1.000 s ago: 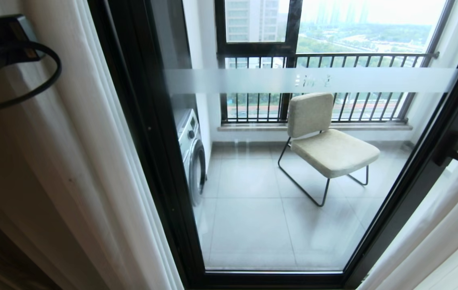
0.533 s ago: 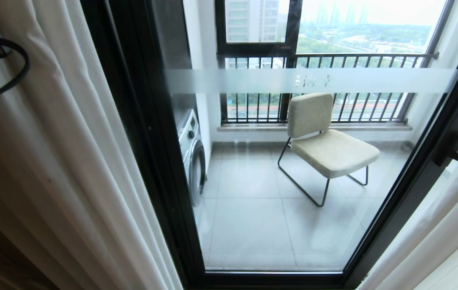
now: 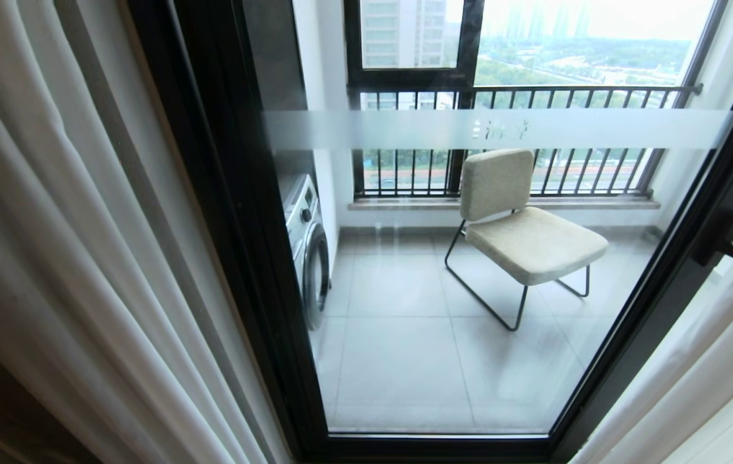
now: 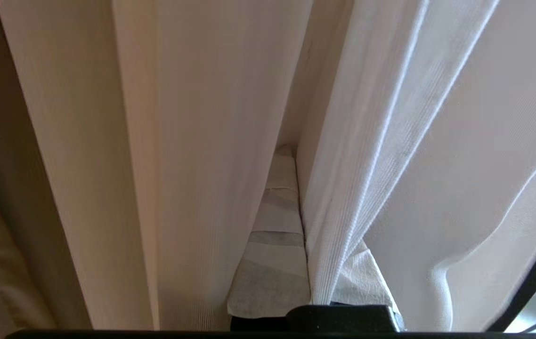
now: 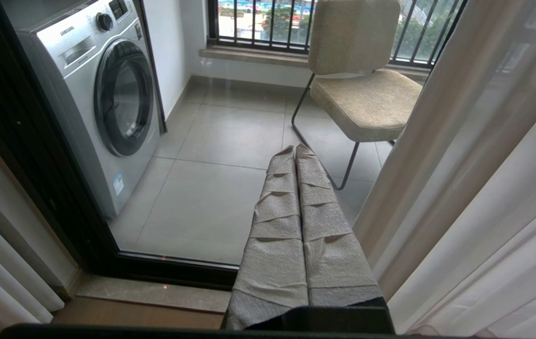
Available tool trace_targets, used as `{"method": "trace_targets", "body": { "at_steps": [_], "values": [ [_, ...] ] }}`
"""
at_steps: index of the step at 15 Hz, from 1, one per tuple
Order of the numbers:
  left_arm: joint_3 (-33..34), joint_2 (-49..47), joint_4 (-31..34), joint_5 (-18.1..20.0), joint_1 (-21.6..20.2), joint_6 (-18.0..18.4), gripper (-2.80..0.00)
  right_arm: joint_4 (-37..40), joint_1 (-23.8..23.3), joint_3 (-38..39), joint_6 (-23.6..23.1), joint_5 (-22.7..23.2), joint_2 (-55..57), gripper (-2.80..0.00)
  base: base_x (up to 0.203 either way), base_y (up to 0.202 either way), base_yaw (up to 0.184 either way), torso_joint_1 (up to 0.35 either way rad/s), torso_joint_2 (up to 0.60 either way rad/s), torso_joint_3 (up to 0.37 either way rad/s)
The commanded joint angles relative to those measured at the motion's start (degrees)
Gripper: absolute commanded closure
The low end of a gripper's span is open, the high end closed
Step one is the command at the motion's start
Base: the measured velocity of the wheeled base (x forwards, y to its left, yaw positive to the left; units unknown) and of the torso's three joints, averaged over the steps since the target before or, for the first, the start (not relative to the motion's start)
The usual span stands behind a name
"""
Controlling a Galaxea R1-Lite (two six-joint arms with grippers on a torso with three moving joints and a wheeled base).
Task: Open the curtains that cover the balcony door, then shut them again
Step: Pull the inner curtains open on both sides
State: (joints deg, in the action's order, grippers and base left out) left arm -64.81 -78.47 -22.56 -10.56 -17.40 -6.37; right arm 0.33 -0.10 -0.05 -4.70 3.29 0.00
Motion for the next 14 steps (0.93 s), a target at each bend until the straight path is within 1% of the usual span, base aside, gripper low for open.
{"method": "trace_targets", "body": {
  "at_steps": [1,3,7,10,12,14],
  "values": [
    [0.0,-0.3,0.6,2.2,-2.8,-1.0,0.00,0.0,0.0,0.0,-0.1,0.1,0.0,0.00,0.000,0.000,0.000,0.000,0.00,0.000],
    [0.0,-0.6,0.7,3.1,-4.6,-1.3,0.00,0.0,0.0,0.0,-0.1,0.1,0.0,0.00,0.000,0.000,0.000,0.000,0.00,0.000],
    [-0.1,-2.2,0.5,3.2,-7.3,-1.4,0.00,0.0,0.0,0.0,-0.1,0.1,0.0,0.00,0.000,0.000,0.000,0.000,0.00,0.000],
    [-0.1,-3.9,0.4,3.3,-7.9,-2.7,0.00,0.0,0.0,0.0,-0.1,0.1,0.0,0.00,0.000,0.000,0.000,0.000,0.00,0.000],
    [-0.4,-5.3,0.4,3.3,-9.6,-3.7,0.00,0.0,0.0,0.0,-0.1,0.1,0.0,0.00,0.000,0.000,0.000,0.000,0.00,0.000],
    [-1.4,-7.1,0.3,3.6,-12.2,-3.8,0.00,0.0,0.0,0.0,-0.1,0.1,0.0,0.00,0.000,0.000,0.000,0.000,0.00,0.000]
  ]
}}
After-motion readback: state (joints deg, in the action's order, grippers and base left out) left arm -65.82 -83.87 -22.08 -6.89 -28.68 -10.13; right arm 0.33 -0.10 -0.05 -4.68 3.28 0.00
